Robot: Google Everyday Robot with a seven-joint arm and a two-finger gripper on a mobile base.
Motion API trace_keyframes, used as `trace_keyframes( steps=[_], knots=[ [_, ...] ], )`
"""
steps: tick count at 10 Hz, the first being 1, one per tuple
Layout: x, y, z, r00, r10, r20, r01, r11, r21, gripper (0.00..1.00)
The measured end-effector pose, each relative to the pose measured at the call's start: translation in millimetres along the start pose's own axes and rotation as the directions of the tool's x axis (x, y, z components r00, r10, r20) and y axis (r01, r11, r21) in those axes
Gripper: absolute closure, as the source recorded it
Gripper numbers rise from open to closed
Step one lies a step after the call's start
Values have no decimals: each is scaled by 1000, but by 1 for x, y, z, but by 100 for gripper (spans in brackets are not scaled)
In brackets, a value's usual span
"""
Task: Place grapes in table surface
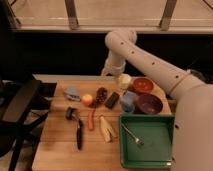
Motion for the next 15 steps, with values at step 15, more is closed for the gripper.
trace_keyframes(
  steps=[15],
  knots=[
    [12,-54,124,990,-125,64,127,992,-27,34]
  ],
)
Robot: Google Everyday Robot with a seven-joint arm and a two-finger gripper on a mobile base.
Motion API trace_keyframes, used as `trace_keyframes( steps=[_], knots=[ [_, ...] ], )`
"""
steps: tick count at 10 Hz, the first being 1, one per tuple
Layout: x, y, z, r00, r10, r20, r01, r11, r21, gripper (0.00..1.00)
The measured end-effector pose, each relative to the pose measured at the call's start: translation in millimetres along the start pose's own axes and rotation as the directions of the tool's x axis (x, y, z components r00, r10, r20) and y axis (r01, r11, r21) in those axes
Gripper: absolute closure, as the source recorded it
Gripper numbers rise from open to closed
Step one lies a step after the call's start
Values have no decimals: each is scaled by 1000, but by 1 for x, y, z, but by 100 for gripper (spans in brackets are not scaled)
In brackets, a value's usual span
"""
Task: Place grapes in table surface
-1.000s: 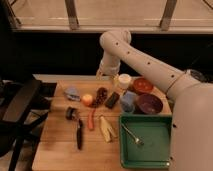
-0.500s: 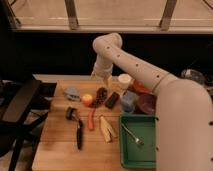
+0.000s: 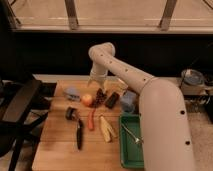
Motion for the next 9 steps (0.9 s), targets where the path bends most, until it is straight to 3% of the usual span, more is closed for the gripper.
trace_keyframes(
  steps=[6,9],
  knots=[
    [18,20,55,994,63,90,-64,998,2,34],
    [18,23,78,989,71,127,-75,997,28,39]
  ],
)
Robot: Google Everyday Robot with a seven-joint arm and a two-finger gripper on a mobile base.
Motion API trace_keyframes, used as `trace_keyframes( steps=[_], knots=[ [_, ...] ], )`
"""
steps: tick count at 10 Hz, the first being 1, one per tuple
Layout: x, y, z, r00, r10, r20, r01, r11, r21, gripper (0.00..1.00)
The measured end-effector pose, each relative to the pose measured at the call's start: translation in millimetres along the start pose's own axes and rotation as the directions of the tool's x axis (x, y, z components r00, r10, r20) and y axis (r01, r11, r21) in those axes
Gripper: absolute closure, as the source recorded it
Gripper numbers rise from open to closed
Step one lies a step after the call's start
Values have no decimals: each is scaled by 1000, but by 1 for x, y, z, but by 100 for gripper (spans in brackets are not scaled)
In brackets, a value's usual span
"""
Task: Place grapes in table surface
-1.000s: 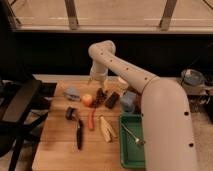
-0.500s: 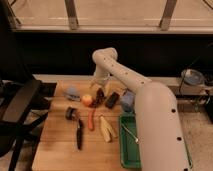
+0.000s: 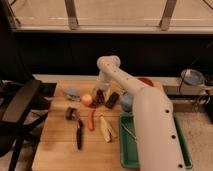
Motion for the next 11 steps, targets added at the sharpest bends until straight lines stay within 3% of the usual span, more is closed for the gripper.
trace_keyframes(
  steps=[1,3,6,8,11],
  knots=[
    [-2,-3,2,1000,-9,-1,9,1000,8,45],
    [-8,-11,1,999,-45,-11,45,999,20,67],
    [-14,-15,-12,997,-64,-40,66,997,41,96],
    [-14,-15,-37,995,-54,-80,60,996,70,100],
    [-17,-14,-100,987,-45,-157,64,990,122,100]
  ],
)
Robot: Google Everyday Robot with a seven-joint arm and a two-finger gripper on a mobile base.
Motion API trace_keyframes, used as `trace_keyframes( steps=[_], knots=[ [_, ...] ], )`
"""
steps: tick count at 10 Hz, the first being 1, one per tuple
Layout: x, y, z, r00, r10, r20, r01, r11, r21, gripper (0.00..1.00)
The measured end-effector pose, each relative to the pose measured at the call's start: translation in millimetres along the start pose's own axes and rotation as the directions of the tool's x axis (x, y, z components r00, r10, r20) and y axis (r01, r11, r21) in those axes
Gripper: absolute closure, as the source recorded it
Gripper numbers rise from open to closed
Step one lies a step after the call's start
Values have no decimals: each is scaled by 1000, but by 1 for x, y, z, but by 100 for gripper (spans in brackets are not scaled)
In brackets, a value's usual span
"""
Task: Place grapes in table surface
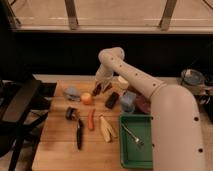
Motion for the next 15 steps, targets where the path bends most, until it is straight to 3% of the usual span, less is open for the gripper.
trace_keyframes(
  steps=[1,3,5,6,8,10,11,15],
  knots=[
    [2,-4,-30,1000,-2,-27,2,1000,27,100],
    [6,-6,-66,998,-6,-59,10,998,62,100],
    [7,-11,-85,997,-13,-74,18,997,70,100],
    [6,-13,-85,997,-16,-74,21,997,69,100],
    [10,-13,-74,997,-19,-75,24,997,67,100],
    [15,-15,-46,997,-28,-72,33,998,61,100],
    [18,-17,-28,997,-32,-64,36,998,58,100],
    [24,-24,10,999,-36,-19,37,998,55,100]
  ],
)
